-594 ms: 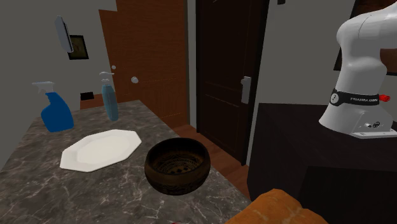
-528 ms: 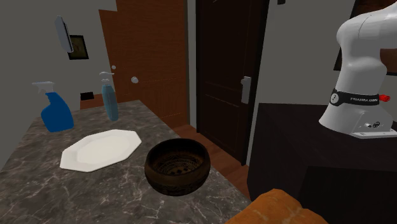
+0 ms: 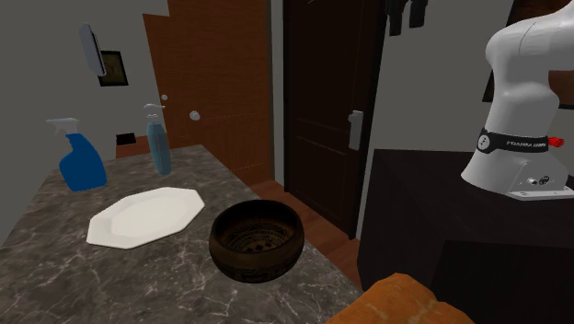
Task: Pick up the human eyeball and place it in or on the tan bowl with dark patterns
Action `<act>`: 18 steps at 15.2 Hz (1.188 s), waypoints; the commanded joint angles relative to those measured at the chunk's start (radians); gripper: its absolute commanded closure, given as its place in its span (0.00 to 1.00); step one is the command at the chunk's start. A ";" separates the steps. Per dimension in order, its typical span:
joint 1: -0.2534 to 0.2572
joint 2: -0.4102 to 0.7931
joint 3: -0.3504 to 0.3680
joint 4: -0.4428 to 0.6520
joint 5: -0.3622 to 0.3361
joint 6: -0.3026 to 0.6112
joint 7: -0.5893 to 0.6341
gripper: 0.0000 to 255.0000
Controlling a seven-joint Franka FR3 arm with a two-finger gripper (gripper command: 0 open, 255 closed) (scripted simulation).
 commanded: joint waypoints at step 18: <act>0.058 0.604 0.237 0.071 -0.012 0.590 0.312 0.00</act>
